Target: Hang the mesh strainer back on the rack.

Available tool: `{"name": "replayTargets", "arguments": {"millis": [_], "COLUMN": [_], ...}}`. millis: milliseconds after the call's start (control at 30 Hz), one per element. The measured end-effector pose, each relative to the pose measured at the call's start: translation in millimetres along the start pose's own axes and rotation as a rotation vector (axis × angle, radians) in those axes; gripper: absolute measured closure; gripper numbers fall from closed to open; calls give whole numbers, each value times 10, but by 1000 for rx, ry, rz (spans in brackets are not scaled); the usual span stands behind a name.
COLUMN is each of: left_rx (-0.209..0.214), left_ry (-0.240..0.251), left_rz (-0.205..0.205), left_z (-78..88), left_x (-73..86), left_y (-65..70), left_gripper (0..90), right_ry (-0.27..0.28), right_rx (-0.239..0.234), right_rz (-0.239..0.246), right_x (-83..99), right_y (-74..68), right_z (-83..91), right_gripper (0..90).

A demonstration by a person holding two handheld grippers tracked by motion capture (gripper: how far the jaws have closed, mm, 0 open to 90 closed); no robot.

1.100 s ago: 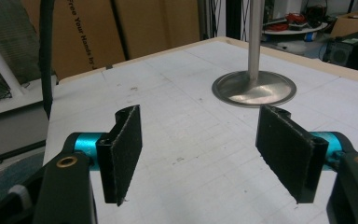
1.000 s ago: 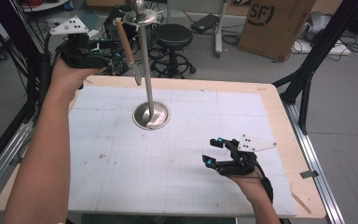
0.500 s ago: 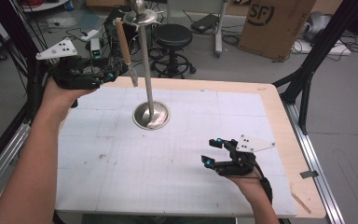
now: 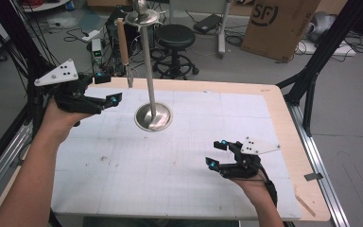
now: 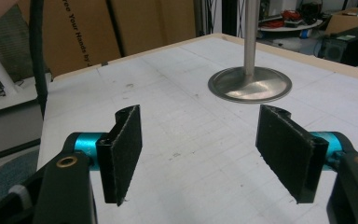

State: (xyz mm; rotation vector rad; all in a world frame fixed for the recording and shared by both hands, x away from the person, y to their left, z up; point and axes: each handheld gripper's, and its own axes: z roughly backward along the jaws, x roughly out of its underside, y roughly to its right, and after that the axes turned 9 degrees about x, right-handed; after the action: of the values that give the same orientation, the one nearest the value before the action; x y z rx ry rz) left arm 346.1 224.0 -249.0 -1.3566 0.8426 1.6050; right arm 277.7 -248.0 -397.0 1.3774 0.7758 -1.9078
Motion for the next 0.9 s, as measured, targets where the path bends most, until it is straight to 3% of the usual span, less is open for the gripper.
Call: {"name": "replayTargets", "arguments": {"millis": [333, 900], "left_rx": [26, 15], "left_ry": [-6, 7], "left_rz": [8, 36], "left_z": [13, 7], "left_x": [209, 718], "left_y": [116, 403], "left_gripper": [217, 210], "right_ry": [-4, 10], "right_rx": [11, 58], "right_rz": [1, -23], "right_x": [8, 63], "right_y": [16, 113], "right_z": [18, 119], "right_gripper": [305, 291]}}
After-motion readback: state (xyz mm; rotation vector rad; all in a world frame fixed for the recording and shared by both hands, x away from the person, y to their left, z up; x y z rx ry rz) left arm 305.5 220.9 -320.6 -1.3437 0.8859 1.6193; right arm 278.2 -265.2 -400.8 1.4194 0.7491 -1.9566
